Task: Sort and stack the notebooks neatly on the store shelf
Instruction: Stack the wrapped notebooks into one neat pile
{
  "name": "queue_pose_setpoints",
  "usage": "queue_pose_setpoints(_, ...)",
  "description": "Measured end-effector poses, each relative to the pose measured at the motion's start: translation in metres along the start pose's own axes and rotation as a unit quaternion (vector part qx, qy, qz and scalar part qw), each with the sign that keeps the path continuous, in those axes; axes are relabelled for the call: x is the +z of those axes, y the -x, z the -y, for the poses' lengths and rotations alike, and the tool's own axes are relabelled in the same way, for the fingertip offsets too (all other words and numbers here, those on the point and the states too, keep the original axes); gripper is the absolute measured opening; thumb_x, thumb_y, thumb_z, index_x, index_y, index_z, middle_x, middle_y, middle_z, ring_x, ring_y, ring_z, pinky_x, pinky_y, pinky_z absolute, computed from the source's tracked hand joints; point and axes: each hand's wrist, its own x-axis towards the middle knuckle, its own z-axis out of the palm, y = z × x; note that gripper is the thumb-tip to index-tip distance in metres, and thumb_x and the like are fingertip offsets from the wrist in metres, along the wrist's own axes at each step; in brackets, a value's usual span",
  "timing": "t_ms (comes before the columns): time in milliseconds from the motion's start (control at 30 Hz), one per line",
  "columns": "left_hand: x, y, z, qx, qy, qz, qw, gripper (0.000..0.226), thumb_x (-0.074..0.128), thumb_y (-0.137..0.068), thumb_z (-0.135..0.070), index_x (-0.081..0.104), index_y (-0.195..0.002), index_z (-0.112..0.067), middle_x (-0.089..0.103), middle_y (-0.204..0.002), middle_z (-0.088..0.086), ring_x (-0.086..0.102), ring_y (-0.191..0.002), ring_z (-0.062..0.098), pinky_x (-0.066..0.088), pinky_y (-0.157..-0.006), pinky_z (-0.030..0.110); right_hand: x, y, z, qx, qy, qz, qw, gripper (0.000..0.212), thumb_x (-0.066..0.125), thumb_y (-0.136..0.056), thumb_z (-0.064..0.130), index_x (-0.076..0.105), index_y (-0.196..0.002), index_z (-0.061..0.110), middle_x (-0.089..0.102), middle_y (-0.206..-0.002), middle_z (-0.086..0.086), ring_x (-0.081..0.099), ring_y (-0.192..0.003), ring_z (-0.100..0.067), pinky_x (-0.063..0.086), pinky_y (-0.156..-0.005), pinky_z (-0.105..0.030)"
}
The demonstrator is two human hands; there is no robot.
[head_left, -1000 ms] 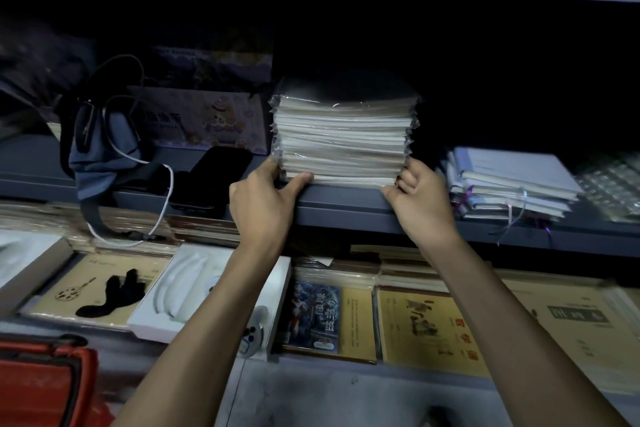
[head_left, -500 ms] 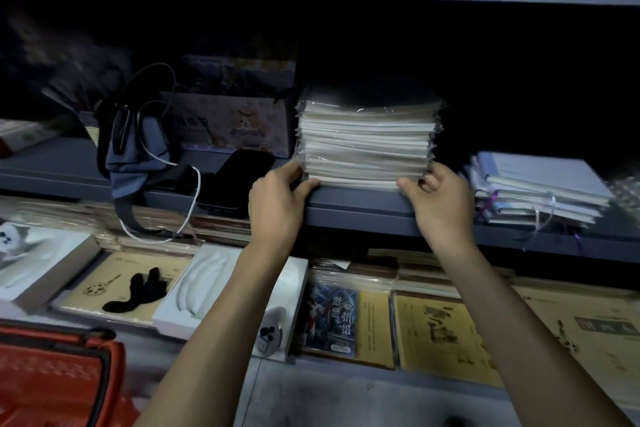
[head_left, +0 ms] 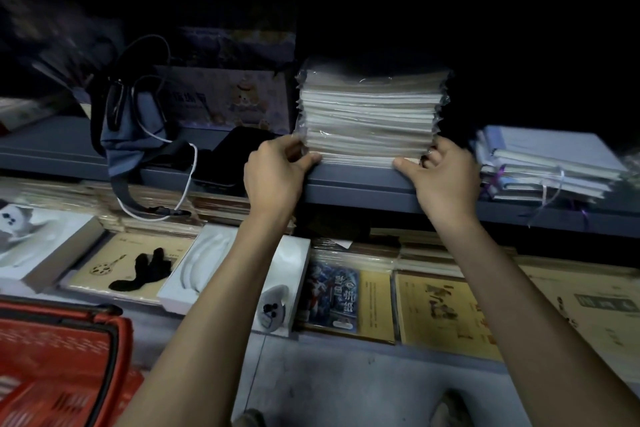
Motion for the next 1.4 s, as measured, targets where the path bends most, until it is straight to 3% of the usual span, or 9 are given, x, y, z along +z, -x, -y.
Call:
queue_pose_setpoints(100, -0.001, 0.0, 0.002, 0.019, -0.02, 0.017, 0.999, 0.025, 0.085, -0.082, -0.045, 0.067, -0.084, -0.027, 0.08, -0.095, -0.005, 0.075, -0.094, 0.017, 0.052, -0.07, 0.032, -0.001, 0.001, 0.0, -0.001, -0.002, 0.008, 1.0, 0.066, 0.088, -0.079, 0.031, 0.062, -0.137, 0.014, 0.068, -0.135, -0.003, 0.064, -0.123, -0.014, 0.053, -0.107, -0.04)
queue_pose_setpoints(233, 0.005, 0.0, 0.001, -0.003, -0.024, -0.024, 0.999, 0.028, 0.087, -0.079, -0.045, 0.077, -0.093, -0.023, 0.081, -0.096, -0.005, 0.075, -0.095, 0.021, 0.059, -0.078, 0.04, 0.002, 0.001, -0.001, 0.001, 0.026, -0.033, 0.999, 0.064, 0.091, -0.075, 0.035, 0.066, -0.131, 0.016, 0.073, -0.125, -0.003, 0.069, -0.113, -0.015, 0.059, -0.097, -0.041)
queue_pose_setpoints(433, 0.005, 0.0, -0.003, -0.036, -0.002, -0.04, 0.999, 0.03, 0.09, -0.076, -0.044, 0.081, -0.097, -0.024, 0.081, -0.095, -0.007, 0.075, -0.093, 0.017, 0.058, -0.081, 0.038, 0.001, -0.001, 0.002, 0.009, 0.011, -0.047, 0.999, 0.062, 0.094, -0.071, 0.032, 0.069, -0.126, 0.019, 0.075, -0.119, -0.001, 0.071, -0.105, -0.013, 0.06, -0.092, -0.04)
queue_pose_setpoints(600, 0.002, 0.007, -0.009, -0.037, -0.004, -0.027, 0.999, 0.034, 0.086, -0.08, -0.046, 0.078, -0.105, -0.025, 0.081, -0.101, -0.006, 0.075, -0.098, 0.018, 0.059, -0.081, 0.038, -0.006, 0.009, 0.01, -0.004, 0.016, -0.021, 1.0, 0.075, 0.09, -0.077, 0.032, 0.058, -0.142, 0.012, 0.069, -0.132, -0.009, 0.067, -0.119, -0.022, 0.056, -0.101, -0.042)
queue_pose_setpoints(867, -0.002, 0.014, -0.008, -0.035, 0.106, 0.004, 0.994, 0.038, 0.074, -0.088, -0.056, 0.076, -0.114, -0.029, 0.079, -0.102, -0.012, 0.073, -0.103, 0.009, 0.058, -0.089, 0.038, -0.021, 0.011, 0.012, -0.004, -0.094, 0.025, 0.995, 0.066, 0.081, -0.088, 0.024, 0.054, -0.146, 0.009, 0.062, -0.14, -0.007, 0.058, -0.129, -0.019, 0.046, -0.105, -0.025)
queue_pose_setpoints(1000, 0.003, 0.01, -0.008, -0.068, 0.13, -0.027, 0.989, 0.035, 0.071, -0.084, -0.059, 0.081, -0.106, -0.033, 0.079, -0.094, -0.017, 0.073, -0.095, 0.007, 0.059, -0.087, 0.042, -0.018, 0.009, 0.008, -0.009, -0.105, -0.01, 0.994, 0.052, 0.079, -0.09, 0.015, 0.062, -0.137, 0.003, 0.062, -0.112, 0.007, 0.06, -0.098, 0.001, 0.041, -0.077, 0.005)
queue_pose_setpoints(1133, 0.006, 0.005, -0.007, -0.106, 0.157, -0.06, 0.98, 0.03, 0.084, -0.083, -0.048, 0.084, -0.106, -0.029, 0.08, -0.094, -0.011, 0.073, -0.092, 0.007, 0.058, -0.088, 0.037, -0.008, 0.007, 0.006, -0.018, -0.082, -0.059, 0.995, 0.043, 0.083, -0.086, 0.021, 0.071, -0.124, 0.004, 0.073, -0.109, 0.002, 0.066, -0.1, -0.003, 0.051, -0.085, -0.012)
queue_pose_setpoints(1200, 0.006, 0.002, -0.006, -0.118, 0.16, -0.07, 0.977, 0.03, 0.088, -0.08, -0.045, 0.084, -0.104, -0.027, 0.081, -0.094, -0.01, 0.074, -0.09, 0.007, 0.058, -0.087, 0.035, -0.005, 0.006, 0.004, -0.017, -0.074, -0.07, 0.995, 0.034, 0.085, -0.084, 0.021, 0.076, -0.114, 0.006, 0.072, -0.093, 0.013, 0.068, -0.092, 0.002, 0.057, -0.086, -0.021)
queue_pose_setpoints(1400, 0.009, 0.0, -0.006, -0.134, 0.157, -0.089, 0.974, 0.027, 0.089, -0.078, -0.046, 0.084, -0.101, -0.032, 0.081, -0.096, -0.012, 0.074, -0.095, 0.01, 0.058, -0.09, 0.038, -0.003, 0.004, 0.005, -0.025, -0.06, -0.086, 0.994, 0.031, 0.087, -0.082, 0.022, 0.078, -0.107, 0.005, 0.065, -0.085, 0.021, 0.069, -0.089, 0.0, 0.056, -0.082, -0.023)
